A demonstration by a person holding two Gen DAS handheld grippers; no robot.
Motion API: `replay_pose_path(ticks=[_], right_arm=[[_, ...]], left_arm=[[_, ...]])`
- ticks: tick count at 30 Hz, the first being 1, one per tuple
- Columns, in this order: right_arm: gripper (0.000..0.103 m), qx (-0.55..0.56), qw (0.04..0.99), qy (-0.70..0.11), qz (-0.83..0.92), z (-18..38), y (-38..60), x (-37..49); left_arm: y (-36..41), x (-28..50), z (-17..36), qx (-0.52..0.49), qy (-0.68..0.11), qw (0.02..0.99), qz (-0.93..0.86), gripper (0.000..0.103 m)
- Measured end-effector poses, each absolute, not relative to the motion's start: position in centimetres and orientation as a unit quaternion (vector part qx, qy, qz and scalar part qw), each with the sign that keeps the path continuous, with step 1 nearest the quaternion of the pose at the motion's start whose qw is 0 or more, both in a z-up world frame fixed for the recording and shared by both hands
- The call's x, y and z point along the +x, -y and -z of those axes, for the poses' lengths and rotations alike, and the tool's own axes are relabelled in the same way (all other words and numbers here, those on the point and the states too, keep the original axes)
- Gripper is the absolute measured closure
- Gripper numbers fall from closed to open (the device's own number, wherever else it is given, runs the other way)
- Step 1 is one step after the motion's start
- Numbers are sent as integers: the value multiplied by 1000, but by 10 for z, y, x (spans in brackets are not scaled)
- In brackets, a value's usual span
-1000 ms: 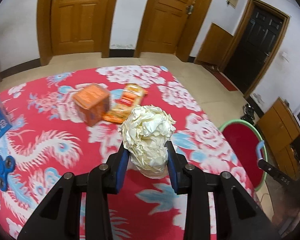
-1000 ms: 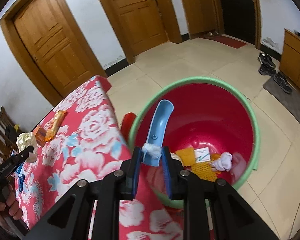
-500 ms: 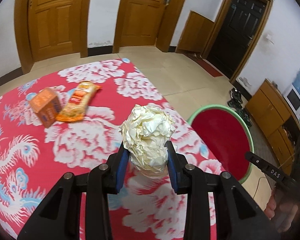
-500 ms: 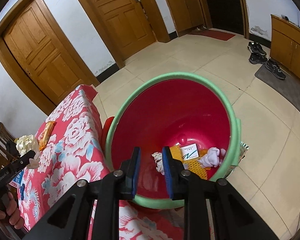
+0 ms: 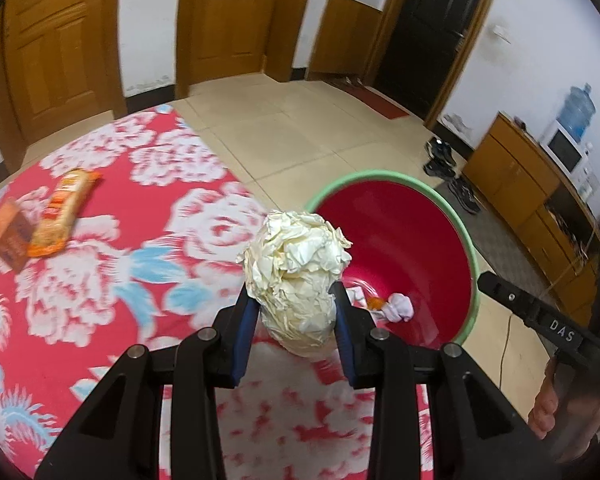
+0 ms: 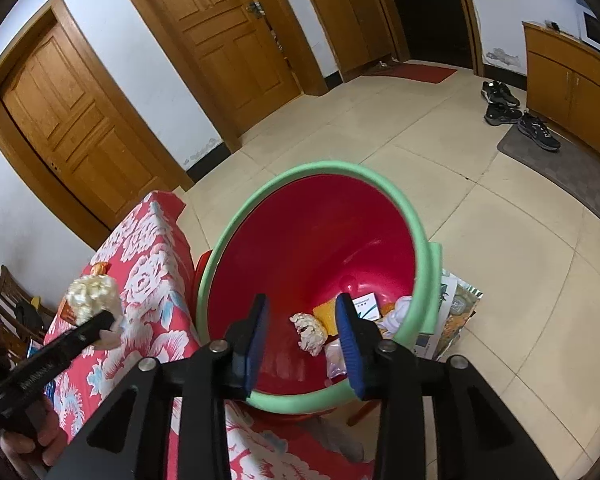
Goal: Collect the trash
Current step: 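Carry the blue scoop over the red bucket and open the right tool while the left tool carries the paper, then open the left tool over the red bucket to drop the cream paper ball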
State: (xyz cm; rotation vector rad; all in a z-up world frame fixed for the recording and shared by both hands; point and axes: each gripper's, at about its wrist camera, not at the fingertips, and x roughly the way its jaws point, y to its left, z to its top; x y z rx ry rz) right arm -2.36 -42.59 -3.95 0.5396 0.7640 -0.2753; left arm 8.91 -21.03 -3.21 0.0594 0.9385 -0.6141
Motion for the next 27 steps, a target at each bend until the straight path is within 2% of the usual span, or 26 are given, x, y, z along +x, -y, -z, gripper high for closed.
replay_pose_path(ticks=[11,17,27], right_arm=[[54,279,878,-361,148,43,445,-32],[50,285,876,-360,147,45,448,-33],[47,285,874,-364,145,48,449,-31]], left_arm=[[257,86,44,53,-459,826,324,64],[264,84,44,58,-454,825,332,58],[254,89,41,50,-454,829,323,58]])
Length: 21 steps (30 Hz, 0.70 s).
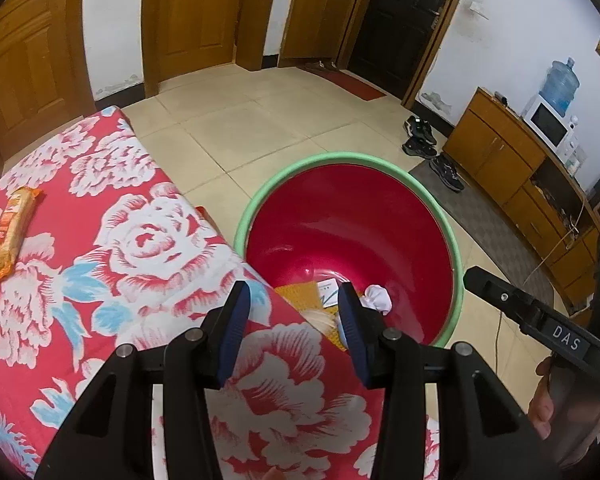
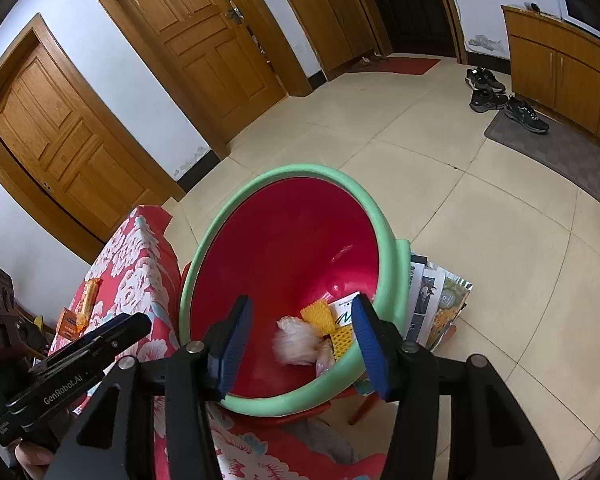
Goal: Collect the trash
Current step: 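Open the left tool over the red bucket to drop the cream paper ball, then move the open left tool back over the table to the orange box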
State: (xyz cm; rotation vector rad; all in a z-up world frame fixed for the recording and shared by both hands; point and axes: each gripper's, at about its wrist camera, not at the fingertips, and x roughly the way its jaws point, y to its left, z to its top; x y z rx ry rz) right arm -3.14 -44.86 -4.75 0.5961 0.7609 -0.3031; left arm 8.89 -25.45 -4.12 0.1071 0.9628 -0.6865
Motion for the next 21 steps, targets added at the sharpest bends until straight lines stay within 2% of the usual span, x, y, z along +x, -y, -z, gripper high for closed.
replay_pose_path(ticks=[21], right_arm=[[32,280,873,-379,126,49,430,-22]], left_arm=[[168,123,23,14,-436,870,230,57]])
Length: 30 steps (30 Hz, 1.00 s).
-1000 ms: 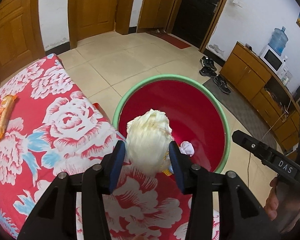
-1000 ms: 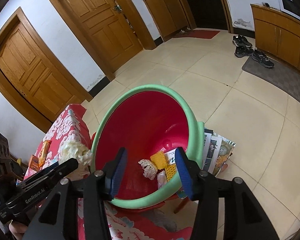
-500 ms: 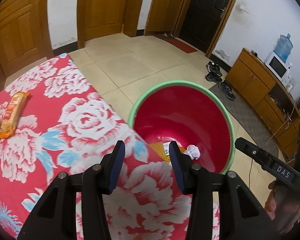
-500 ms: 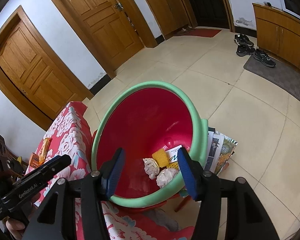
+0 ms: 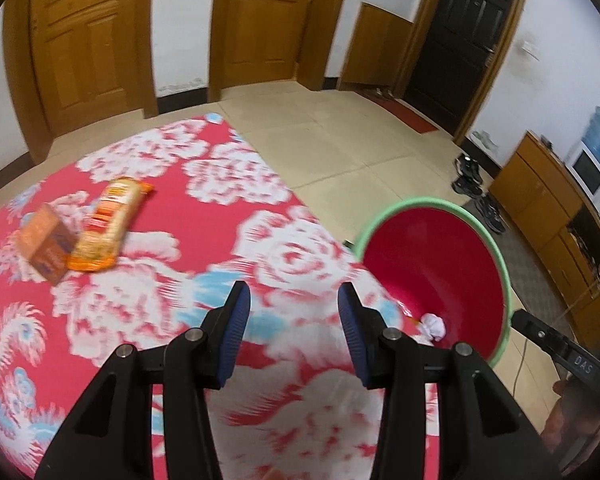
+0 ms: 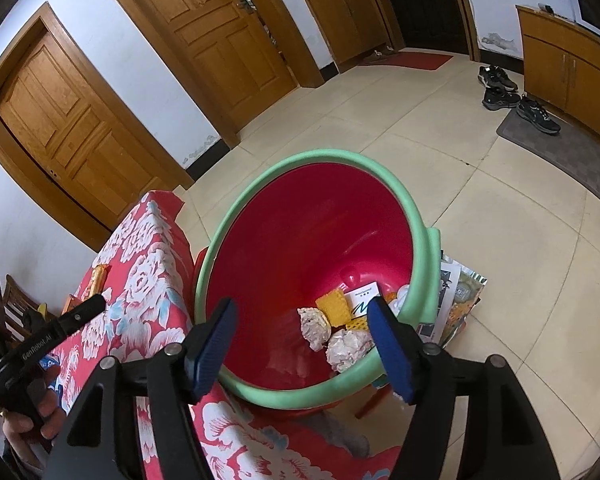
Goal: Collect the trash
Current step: 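Move the open left tool back over the table to the orange box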
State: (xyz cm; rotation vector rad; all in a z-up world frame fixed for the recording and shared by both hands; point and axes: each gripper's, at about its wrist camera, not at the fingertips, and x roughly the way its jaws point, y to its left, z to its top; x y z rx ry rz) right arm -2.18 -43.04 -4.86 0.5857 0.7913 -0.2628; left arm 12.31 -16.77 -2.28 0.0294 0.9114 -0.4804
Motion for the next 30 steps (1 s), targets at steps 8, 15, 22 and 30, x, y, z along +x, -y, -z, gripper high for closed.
replay_pose_path(ticks=[8,15,22,30], right_arm=[[30,279,870,-386,128,48,427,-18],[28,273,871,-387,129,45,422,-15],[26,265,870,-392,135,44,417,-12],[23,259,869,-399,138,44,411,-7]], left_arm=[[120,146,15,0,-425,888,175,57],[82,166,12,-7,-416,900,129,57],[42,191,18,-9,-416,906,75,43],[13,215,31,-8,-420,907,34,40]])
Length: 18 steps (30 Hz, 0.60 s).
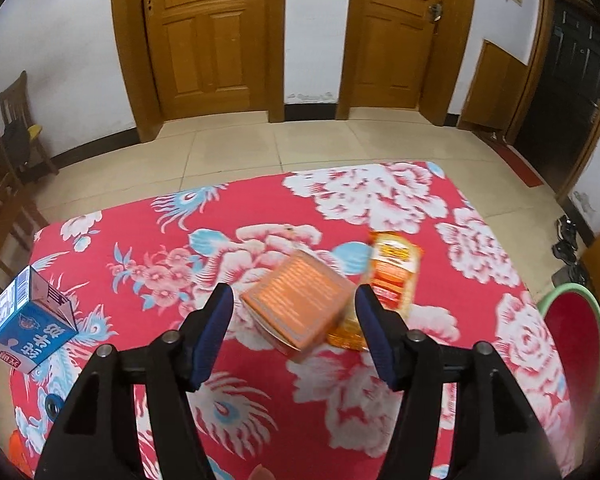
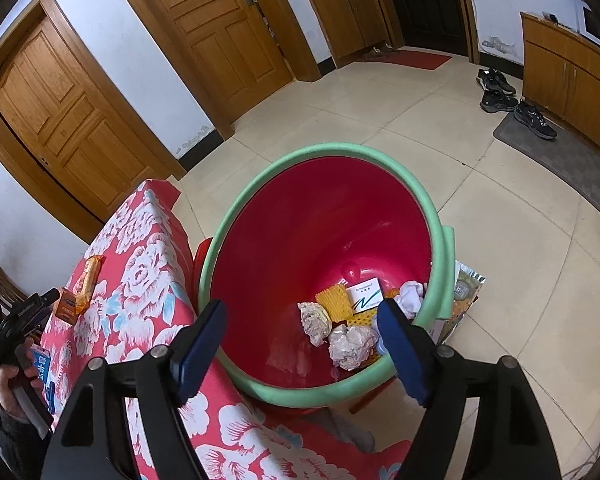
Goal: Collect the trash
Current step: 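Move the open left tool back over the table to the orange box, then grasp the orange snack box with the left tool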
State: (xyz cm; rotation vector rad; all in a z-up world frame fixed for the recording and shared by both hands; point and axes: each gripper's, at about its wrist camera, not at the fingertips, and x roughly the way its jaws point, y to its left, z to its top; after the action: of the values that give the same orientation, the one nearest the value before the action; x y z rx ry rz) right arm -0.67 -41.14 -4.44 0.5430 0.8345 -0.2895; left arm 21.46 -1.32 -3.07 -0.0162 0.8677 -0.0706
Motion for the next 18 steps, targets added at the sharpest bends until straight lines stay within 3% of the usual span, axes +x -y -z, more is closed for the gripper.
replay_pose_path(ticks=[3,12,18], right_arm=[[23,258,868,-401,139,45,409,-5],[23,250,867,-407,140,43,405,-1],[23,240,872,-407,130,38,397,5]], left_arm=[[11,221,36,-8,-422,906,35,34],[8,229,53,-25,-444,894,46,34],[2,227,55,-43,-450,891,45,43]])
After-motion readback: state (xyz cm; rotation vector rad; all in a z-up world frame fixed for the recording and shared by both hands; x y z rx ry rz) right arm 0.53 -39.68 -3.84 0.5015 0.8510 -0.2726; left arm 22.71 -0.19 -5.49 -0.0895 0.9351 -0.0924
